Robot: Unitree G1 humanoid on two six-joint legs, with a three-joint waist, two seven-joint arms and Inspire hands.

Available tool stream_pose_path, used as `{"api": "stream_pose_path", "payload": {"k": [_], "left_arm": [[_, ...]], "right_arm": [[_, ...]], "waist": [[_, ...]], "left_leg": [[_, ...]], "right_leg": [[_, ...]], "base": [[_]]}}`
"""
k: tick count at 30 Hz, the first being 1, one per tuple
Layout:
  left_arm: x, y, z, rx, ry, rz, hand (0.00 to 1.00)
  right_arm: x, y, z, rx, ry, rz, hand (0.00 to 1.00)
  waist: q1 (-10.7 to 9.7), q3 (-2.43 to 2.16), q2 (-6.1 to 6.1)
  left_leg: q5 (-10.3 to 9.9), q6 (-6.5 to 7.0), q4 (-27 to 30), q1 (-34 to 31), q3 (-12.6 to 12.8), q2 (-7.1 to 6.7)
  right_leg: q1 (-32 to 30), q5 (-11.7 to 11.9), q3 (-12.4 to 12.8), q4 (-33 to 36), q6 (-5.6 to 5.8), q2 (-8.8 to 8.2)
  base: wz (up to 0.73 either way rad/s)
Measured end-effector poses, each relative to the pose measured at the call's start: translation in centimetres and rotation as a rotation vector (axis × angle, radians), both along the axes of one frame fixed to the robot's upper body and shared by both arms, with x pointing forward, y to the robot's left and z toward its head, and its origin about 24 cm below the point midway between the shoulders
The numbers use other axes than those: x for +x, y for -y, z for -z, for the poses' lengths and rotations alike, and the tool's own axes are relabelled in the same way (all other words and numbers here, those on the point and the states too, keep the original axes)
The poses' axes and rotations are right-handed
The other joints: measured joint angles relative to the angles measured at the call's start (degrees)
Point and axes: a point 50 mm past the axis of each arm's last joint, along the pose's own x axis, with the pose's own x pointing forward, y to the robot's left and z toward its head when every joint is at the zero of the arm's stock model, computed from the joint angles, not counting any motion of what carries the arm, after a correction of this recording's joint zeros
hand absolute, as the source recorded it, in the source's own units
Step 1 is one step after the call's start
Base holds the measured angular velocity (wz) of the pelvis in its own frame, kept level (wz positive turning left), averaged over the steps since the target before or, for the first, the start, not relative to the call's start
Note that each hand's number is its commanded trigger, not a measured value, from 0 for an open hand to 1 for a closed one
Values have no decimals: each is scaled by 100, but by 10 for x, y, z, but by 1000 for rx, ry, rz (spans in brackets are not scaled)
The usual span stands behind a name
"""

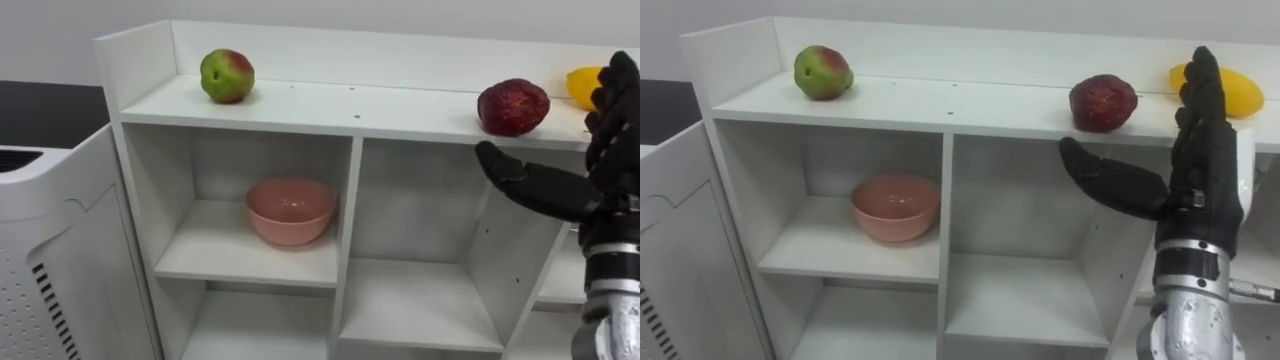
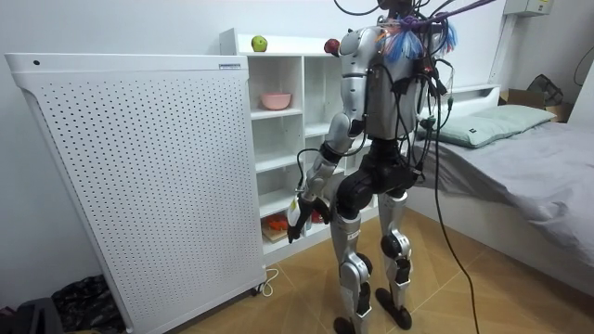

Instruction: Arrange fruit in the closet

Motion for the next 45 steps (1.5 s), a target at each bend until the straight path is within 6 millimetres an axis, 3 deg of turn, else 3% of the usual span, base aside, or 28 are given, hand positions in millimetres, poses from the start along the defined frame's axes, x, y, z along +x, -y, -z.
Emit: {"api": "stream_pose_path", "payload": {"k": [5,15,16,17,18,19,20,41,45], "left_arm": [[9,1,-3,-8,21,12,0],[11,0,-4,-8,1,0,0],[11,0,-4,-7,-2,-2,0],[12,-1,-4,-6,-4,-3,0],[12,-1,-4,-6,-4,-2,0],[13,0,-4,-8,-3,-2,0],[13,0,-4,-9,-2,-1,0],[30,-2,-9,-17,31,18,0],[36,-2,-12,-16,50,22,0]], "right_arm": [[20,3,-3,-20,-46,-8,0],[28,9,-7,-39,-81,-5,0],[28,10,-7,-34,-83,-6,18],[30,10,-7,-27,-86,-8,58],[31,10,-8,-24,-88,-8,67],[33,10,-8,-20,-94,-6,94],[34,10,-8,-21,-99,-5,100],[40,18,-26,-49,-82,7,100],[40,17,-27,-58,-81,-15,100]], "waist": [[-24,2,6],[-17,-5,-4],[-16,-6,-5],[-19,-7,-7],[-21,-7,-7],[-20,-9,-9],[-12,-12,-14],[1,-30,-32],[111,-31,-32]], "left_leg": [[7,-10,9,0,11,0],[8,-11,18,11,8,-1],[8,-10,23,12,6,-1],[8,-10,30,11,7,-1],[8,-10,33,11,7,-2],[9,-10,42,10,7,-2],[10,-11,47,6,10,-2],[18,-15,29,7,7,11],[18,-15,29,30,6,12]], "right_leg": [[4,0,3,4,0,1],[23,0,0,8,0,1],[27,0,-3,8,0,0],[27,0,-3,8,0,-1],[29,0,-3,9,0,-1],[32,0,-3,9,0,-2],[27,0,-3,10,0,-2],[19,2,-105,8,-3,2],[32,2,-89,7,-3,2]], "base": [[0],[0],[0],[0],[0],[0],[0],[0],[-2]]}}
